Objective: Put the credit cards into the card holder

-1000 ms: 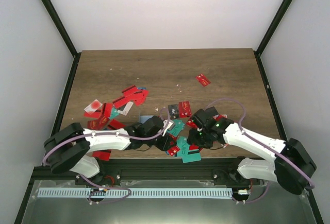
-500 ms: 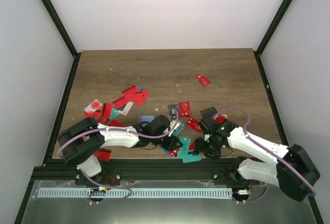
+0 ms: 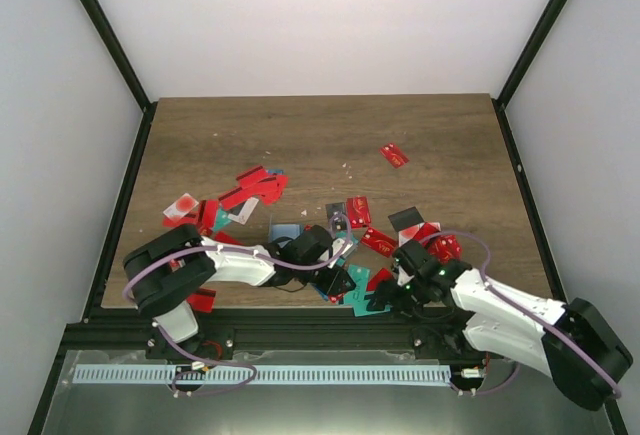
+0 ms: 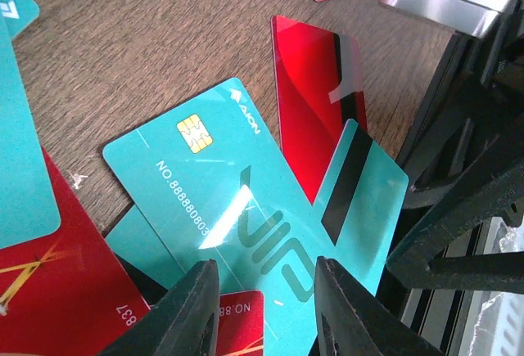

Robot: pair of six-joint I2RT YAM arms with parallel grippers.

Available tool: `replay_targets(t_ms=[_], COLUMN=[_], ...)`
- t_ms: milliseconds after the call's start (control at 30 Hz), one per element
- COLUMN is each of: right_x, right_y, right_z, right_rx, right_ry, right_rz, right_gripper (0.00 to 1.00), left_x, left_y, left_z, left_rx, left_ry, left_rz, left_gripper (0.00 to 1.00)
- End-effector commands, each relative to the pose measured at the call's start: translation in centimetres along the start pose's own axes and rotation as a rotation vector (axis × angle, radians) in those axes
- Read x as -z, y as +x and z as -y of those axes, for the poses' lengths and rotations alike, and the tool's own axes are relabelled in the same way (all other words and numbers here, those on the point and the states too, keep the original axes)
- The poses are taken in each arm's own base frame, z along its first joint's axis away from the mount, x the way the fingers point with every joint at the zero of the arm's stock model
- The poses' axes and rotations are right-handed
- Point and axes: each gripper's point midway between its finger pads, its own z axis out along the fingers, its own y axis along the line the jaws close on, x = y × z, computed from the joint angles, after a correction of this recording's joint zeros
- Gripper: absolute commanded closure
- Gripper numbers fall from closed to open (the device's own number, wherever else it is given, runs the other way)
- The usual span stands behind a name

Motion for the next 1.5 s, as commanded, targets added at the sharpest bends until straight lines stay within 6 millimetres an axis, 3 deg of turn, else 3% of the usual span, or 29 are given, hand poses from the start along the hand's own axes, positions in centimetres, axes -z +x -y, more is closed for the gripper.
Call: replay_targets(t_ms=[0, 433, 1033, 1167, 1300, 1467], right_x=[-1.1, -1.4, -0.7, -0.2, 0.8, 4.9], right_y=[-0.3, -1.5, -2.2, -2.3, -2.1, -3.1], right_z=[0.1, 1.2, 1.3, 0.8, 0.4, -0.5], right_rx=[-0.056, -0.144, -0.149, -0.143, -0.146, -0.148], right_ry=[-0.092, -0.156, -0.163, -0.168, -0.157, -0.095], right_rz=[0.028, 0.147, 0.212, 0.223, 0.229, 0.348], right_gripper=[0.34, 0.52, 0.97, 0.99, 0.99, 0.99], left_x=[-0.4, -0.8, -0.9, -0.8, 0.1, 2.4], left_y=[-0.5, 0.1, 0.2, 0.0, -1.2, -3.5], left_z=[0.6, 0.1, 0.1, 0.2, 1.0, 1.6], left_rx=[-0.022, -0.009, -0.003, 0.000, 0.014, 0.022], left_ry=[0.027, 0.018, 0.028, 0.033, 0.033, -0.006], left_rz=[0.011, 0.002, 0.008, 0.015, 0.046, 0.120], left_gripper=[0.65, 0.66, 0.66, 0.66, 0.66, 0.66])
